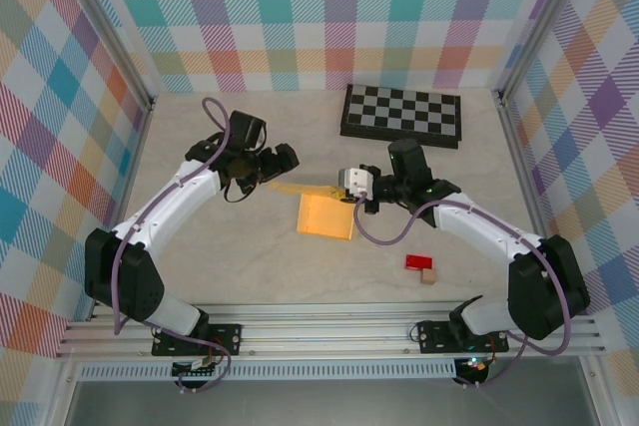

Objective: Fold the paper box

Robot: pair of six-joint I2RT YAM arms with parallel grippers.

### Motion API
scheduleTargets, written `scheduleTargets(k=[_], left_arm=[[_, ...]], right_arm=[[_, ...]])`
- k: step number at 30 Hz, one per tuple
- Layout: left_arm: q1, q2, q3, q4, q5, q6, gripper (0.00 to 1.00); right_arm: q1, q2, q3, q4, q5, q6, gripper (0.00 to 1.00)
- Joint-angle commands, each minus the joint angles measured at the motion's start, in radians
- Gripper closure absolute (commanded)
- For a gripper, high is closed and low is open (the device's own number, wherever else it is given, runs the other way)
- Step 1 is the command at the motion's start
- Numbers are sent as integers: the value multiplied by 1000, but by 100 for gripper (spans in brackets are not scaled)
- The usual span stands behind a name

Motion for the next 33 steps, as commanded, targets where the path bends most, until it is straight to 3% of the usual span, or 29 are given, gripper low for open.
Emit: scheduleTargets(k=[1,6,15,22,26,33], left_arm=[[11,51,2,38,53,-42,7],[-11,107,1,65,113,-59,12],[-68,111,-8,141,126,-143,28],[-126,99,-55,202,143,-214,35],[-153,64,-79,203,91,-219,44],[-233,48,-107,126,-55,-140,47]], right_arm=[[4,4,-18,65,-30,25,99],[4,15,-35,84,-25,33,99],[14,74,-34,37,-2,-5,96],[26,96,-37,-4,46,-37,95],[34,105,-33,-66,78,-72,93],[44,86,-8,-244,105,-129,74]])
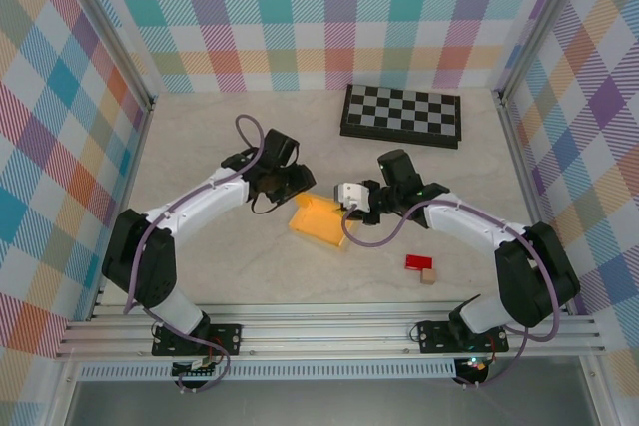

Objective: Fold the paper box

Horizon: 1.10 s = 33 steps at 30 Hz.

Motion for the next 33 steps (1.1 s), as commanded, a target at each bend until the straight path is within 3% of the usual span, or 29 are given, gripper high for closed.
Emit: scheduleTargets(k=[1,10,16,24,27,30,33], left_arm=[[-68,-43,-34,-20,-25,32,47],[-150,-50,-104,-67,-223,80,49],[-168,-59,-165,-42,-254,61,49],[-181,-74,-181,-39,-285,54,49],[-184,-72,-186,-36,-295,53,49],[-186,-75,-208,-23,-301,40,49],[-186,-78,-230,-7,-297,25,49]], right_arm=[[15,6,25,-132,-4,-39,72],[17,-35,39,-247,24,-24,56],[15,-99,48,-284,11,29,45],[12,-174,62,-342,-20,101,43],[12,-185,44,-210,38,286,44],[11,-163,54,-106,199,645,46],[19,-120,92,-144,330,1022,45]])
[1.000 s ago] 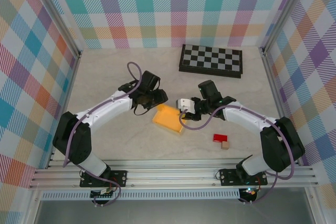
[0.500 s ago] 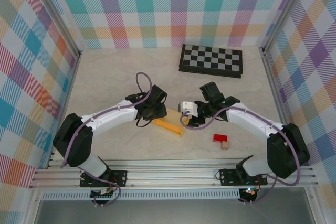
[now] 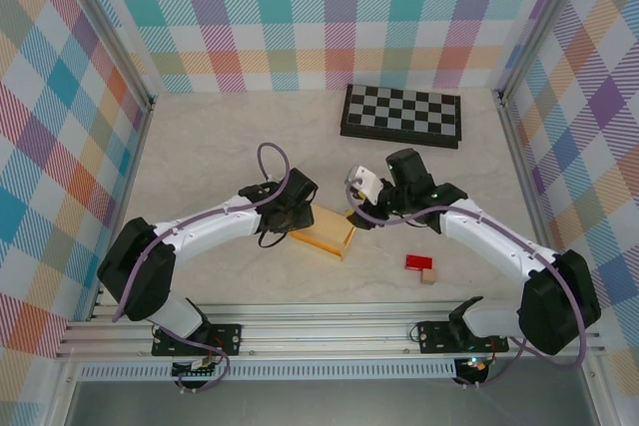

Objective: Fold the paper box

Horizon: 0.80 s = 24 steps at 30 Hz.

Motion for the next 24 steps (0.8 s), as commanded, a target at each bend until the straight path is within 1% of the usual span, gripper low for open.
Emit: scheduleTargets(k=[1,3,4,7,9,13,24], left_arm=[[-11,-25,-33,-2,-25,-25,49],[-12,-31,-43,3,-25,-33,49],[-11,-34,-47,3,-26,-35,49],[-12,-41,-49,2,-26,-38,48],[-12,-44,-49,-3,-29,-39,48],[-13,-49,-55,-8,-39,-41,46],[-18,-47,-71,-8,-45,-52,43]], right_arm=[[8,41,44,23,178,555,45],[13,49,12,14,212,733,45],[21,51,-6,11,221,799,44],[55,61,-28,-25,280,920,42],[70,76,-30,-45,291,962,41],[88,107,-31,-86,317,1009,40],[181,181,-15,-162,357,1022,40]])
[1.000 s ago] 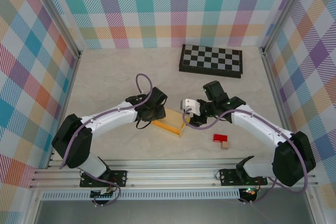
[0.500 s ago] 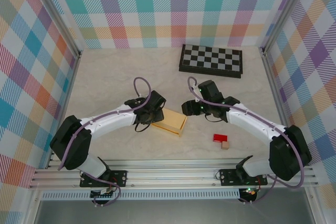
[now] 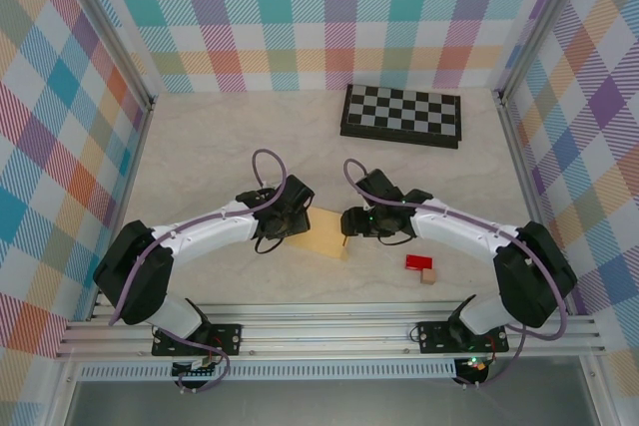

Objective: Fold the paper box

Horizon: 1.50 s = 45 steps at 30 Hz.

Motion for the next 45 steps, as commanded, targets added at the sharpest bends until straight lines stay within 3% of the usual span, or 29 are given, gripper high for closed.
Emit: scheduleTargets(k=[1,19,37,45], left_arm=[[-16,-21,-13,-15,-26,-16,42],[-26,-21,-57,2,-35,-36,41],[-26,-6,-97,27,-50,-38,41],[41,61,-55,65,-25,14,44]], right_arm=[[25,23,6,-59,36,27,40],[64,2,63,-83,27,82,39],[64,196,10,18,40,61,41],[-29,269,79,47,23,-2,42]])
